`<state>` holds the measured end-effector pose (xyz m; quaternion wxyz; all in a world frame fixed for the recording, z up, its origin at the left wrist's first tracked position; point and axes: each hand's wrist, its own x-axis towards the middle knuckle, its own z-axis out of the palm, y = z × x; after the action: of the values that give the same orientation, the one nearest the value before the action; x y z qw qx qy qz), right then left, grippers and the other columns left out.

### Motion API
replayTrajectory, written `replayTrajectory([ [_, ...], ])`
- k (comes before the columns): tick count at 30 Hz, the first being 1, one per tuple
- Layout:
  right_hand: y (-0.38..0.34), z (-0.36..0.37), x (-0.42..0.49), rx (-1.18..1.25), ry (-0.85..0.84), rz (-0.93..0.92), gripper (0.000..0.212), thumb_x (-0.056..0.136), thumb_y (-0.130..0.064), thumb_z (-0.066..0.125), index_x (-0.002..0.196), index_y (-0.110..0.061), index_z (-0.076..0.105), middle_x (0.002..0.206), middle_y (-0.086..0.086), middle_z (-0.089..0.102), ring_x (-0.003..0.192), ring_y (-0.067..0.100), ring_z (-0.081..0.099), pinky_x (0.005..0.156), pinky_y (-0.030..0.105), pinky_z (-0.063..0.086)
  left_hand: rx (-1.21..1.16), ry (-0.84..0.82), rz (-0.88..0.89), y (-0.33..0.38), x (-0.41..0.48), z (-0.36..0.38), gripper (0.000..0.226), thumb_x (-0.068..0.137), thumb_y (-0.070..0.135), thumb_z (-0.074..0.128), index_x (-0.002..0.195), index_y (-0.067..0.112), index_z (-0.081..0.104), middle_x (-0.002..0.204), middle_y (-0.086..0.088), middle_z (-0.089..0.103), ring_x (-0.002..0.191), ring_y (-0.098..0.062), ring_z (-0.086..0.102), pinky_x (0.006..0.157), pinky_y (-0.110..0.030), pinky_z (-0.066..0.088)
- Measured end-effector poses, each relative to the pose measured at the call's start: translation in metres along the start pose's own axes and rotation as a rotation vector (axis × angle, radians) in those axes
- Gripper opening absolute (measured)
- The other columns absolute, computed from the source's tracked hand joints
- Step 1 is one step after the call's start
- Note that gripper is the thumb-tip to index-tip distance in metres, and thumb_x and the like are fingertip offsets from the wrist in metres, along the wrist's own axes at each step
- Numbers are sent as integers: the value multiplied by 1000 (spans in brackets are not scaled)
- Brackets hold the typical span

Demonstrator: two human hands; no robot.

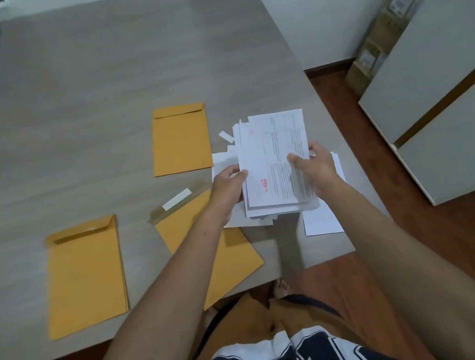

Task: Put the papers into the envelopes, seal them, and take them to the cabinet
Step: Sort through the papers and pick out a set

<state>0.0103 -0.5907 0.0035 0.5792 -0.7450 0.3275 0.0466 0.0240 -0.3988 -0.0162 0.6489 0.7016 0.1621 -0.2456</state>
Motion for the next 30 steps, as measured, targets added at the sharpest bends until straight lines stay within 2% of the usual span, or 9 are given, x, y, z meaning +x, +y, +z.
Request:
replayTrajectory([
  [2,10,-19,4,6,51,45,31,93,-29,65,122,-21,54,126,-4,62,102,19,60,75,32,42,42,-64,-7,0,1,20,19,99,21,50,110,20,65,105,0,72,97,-19,70,87,-40,58],
  [5,24,-40,8,29,79,98,29,93,-25,65,120,-21,55,125,-2,64,102,21,63,78,34,51,114,-29,13,-1,4,36,22,100,20,49,113,16,67,102,0,71,90,-18,69,79,-34,59],
  [8,41,-61,15,81,96,178,32,93,-22,66,123,-21,55,123,0,66,102,23,66,90,43,56,383,185,106,-6,14,39,30,94,22,56,123,15,63,118,-2,62,100,-18,60,86,-30,51],
  [10,50,-70,21,132,96,228,31,93,-20,66,123,-20,55,120,1,67,99,23,68,89,45,57,542,357,145,-8,22,31,39,91,24,62,129,14,58,128,-7,50,112,-22,53,90,-29,43],
  [12,56,-75,27,172,84,262,29,92,-18,67,120,-19,57,116,1,69,96,22,70,87,46,58,634,428,113,-11,29,21,53,89,29,66,136,11,51,136,-10,41,129,-26,40,97,-32,40],
  [14,59,-78,33,215,63,290,28,92,-17,68,118,-19,59,115,2,71,94,23,72,86,47,59,707,460,76,-13,35,15,66,86,39,69,141,9,46,139,-11,39,134,-27,33,101,-34,37],
  [21,59,-89,50,183,-27,288,27,92,-15,68,118,-16,60,108,2,72,92,22,72,81,43,60,652,480,-163,-12,63,17,96,68,65,75,134,3,44,138,-19,40,128,-35,38,104,-43,40],
  [27,70,-87,59,-17,-42,249,33,90,-22,69,120,-18,57,119,1,67,101,23,67,89,43,55,669,471,-240,-13,65,32,102,57,53,89,131,2,40,137,-20,36,115,-34,51,78,-38,49],
  [30,74,-77,58,-128,-59,232,34,92,-25,67,123,-18,54,123,0,63,105,23,62,83,37,49,736,473,-249,-15,65,38,100,58,53,89,129,1,41,135,-21,41,118,-32,49,84,-38,50],
])
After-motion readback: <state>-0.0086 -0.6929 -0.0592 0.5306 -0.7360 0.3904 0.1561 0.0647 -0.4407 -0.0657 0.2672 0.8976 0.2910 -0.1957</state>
